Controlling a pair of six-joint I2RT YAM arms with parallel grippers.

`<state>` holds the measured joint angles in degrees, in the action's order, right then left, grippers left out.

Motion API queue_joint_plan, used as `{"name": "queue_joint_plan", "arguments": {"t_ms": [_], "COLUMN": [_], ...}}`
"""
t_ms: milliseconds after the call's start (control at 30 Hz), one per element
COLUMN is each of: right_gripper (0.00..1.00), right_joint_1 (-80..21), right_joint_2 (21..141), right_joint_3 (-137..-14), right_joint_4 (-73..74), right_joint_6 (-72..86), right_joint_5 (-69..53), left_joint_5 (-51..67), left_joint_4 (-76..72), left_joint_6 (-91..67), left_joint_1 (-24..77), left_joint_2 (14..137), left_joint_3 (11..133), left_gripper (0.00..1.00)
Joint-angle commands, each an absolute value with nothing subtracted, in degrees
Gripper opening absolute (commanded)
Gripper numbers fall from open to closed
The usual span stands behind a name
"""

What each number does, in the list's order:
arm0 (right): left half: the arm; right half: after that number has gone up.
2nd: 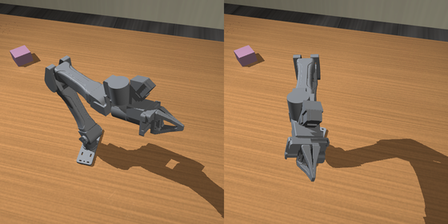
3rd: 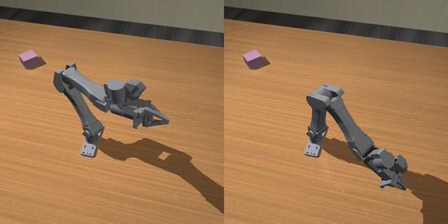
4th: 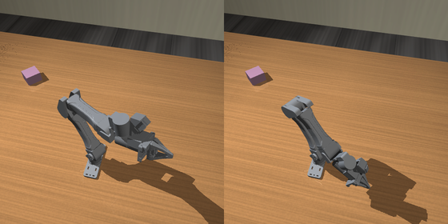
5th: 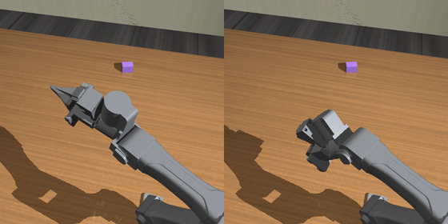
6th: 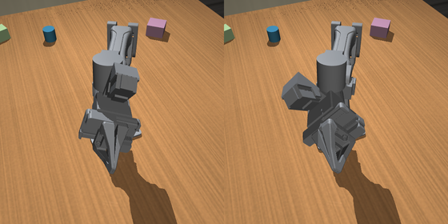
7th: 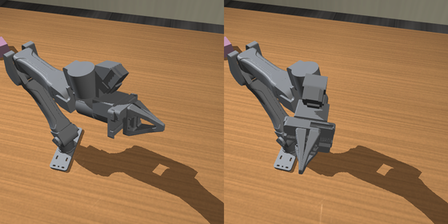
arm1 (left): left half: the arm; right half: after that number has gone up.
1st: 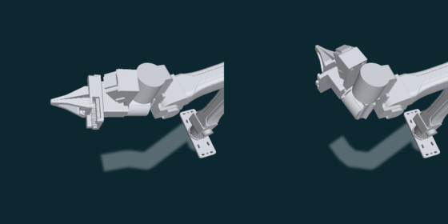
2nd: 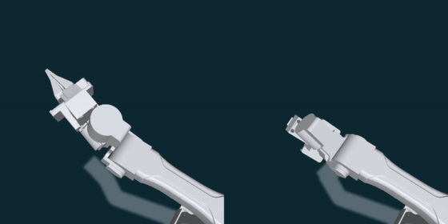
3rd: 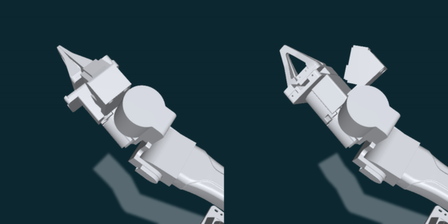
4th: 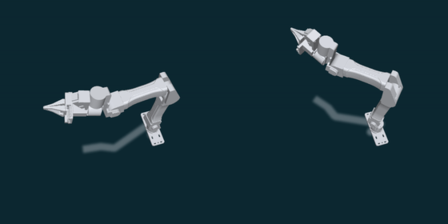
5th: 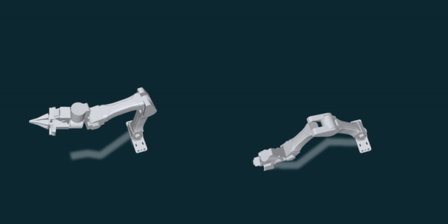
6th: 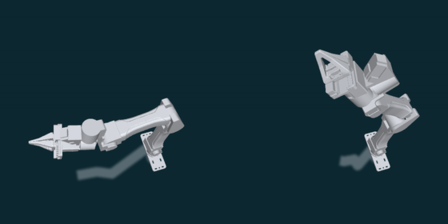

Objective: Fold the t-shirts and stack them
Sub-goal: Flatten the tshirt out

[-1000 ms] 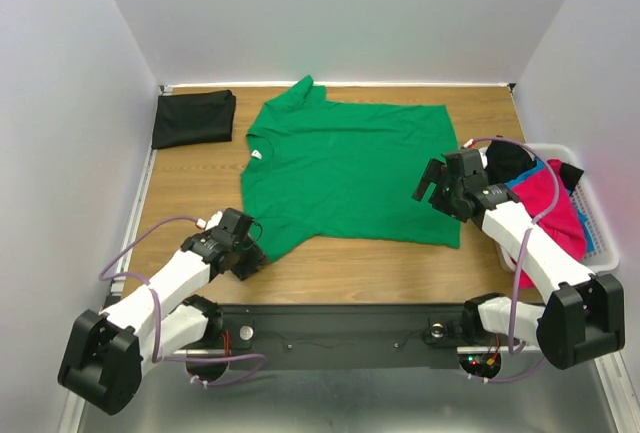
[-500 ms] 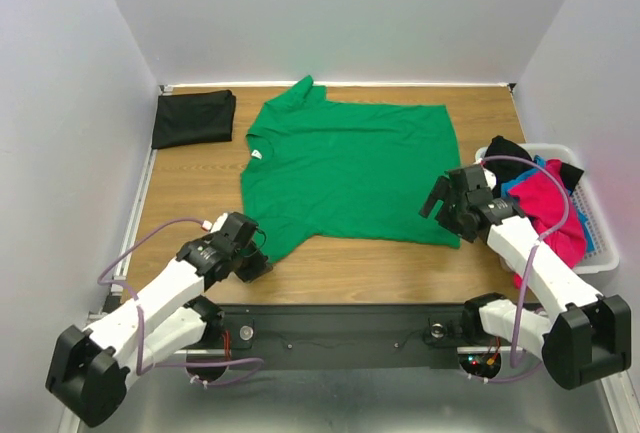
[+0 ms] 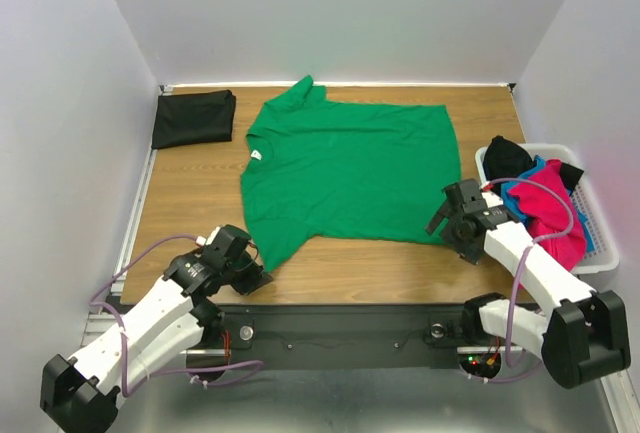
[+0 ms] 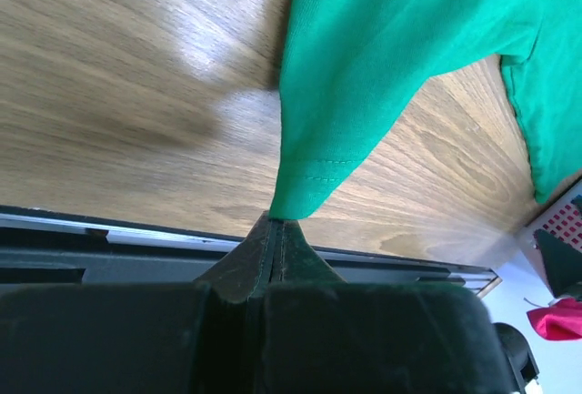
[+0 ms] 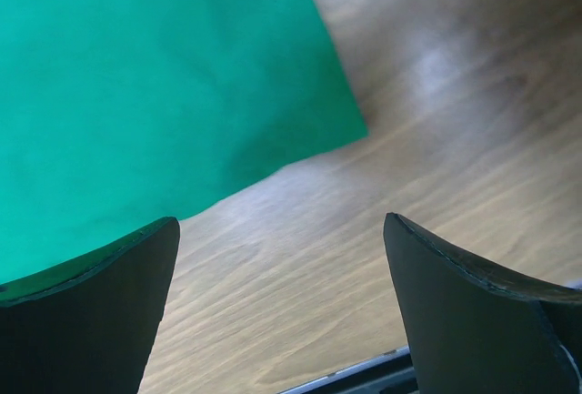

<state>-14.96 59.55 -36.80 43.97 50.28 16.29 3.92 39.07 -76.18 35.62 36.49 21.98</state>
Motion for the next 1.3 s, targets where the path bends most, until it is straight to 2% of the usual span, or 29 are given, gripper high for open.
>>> {"name": "queue_joint_plan", "arguments": {"t_ms": [0, 233, 333, 400, 467, 733, 767, 933, 1000, 1033, 1067, 1167, 1267], "right_gripper": [0.99, 0.88, 0.79, 0.79, 0.74, 0.69, 0.63, 0.59, 0.52, 0.4, 0.17, 0.01, 0.0], "right_joint_1": [-14.4, -14.1, -13.1, -12.6, -12.1, -11.4, -11.4, -11.3, -11.3, -11.3, -11.3, -11.3, -11.3], "right_joint_2": [61.5, 63.0, 61.7, 61.4, 61.4, 66.8, 67.3, 68.9, 68.0, 67.1, 65.8, 60.7, 57.8], "right_joint_3": [-37.5, -34.4, -33.8, -33.5, -33.3, -31.6, -31.6, -30.1, -30.0, -29.4, -28.9, -27.7, -27.9], "right_joint_4": [42.9, 39.0, 38.8, 38.8, 38.8, 33.0, 32.7, 31.1, 30.9, 31.0, 31.0, 32.3, 36.3], "right_joint_6": [54.1, 56.1, 57.4, 57.4, 57.9, 57.7, 57.7, 57.2, 55.7, 55.2, 55.1, 55.0, 55.1], "right_joint_5": [19.1, 21.5, 24.1, 24.6, 25.8, 24.0, 24.0, 23.4, 21.4, 20.6, 19.3, 18.2, 17.8], "left_joint_5": [1.1, 0.6, 0.4, 0.4, 0.4, -1.4, -1.4, -2.0, -1.8, -1.9, -1.9, -1.5, -0.4], "left_joint_4": [41.7, 41.7, 41.7, 41.7, 41.7, 41.7, 41.8, 42.0, 42.0, 42.5, 42.8, 43.7, 44.0], "left_joint_6": [-76.6, -75.6, -76.2, -76.2, -76.2, -76.2, -76.1, -76.8, -76.9, -77.0, -77.0, -77.6, -78.0], "left_joint_1": [35.9, 35.9, 35.9, 35.9, 35.9, 35.9, 35.9, 35.9, 35.9, 35.9, 35.9, 35.9, 35.9], "left_joint_2": [36.0, 36.7, 35.3, 35.0, 35.1, 35.4, 35.3, 34.6, 34.5, 34.3, 34.0, 33.0, 31.1], "left_joint_3": [25.2, 26.6, 26.5, 26.4, 26.2, 26.8, 26.9, 26.1, 26.3, 26.4, 26.6, 27.3, 27.3], "left_gripper": [0.0, 0.0, 0.0, 0.0, 0.0, 0.0, 0.0, 0.0, 0.0, 0.0, 0.0, 0.0, 0.0]}}
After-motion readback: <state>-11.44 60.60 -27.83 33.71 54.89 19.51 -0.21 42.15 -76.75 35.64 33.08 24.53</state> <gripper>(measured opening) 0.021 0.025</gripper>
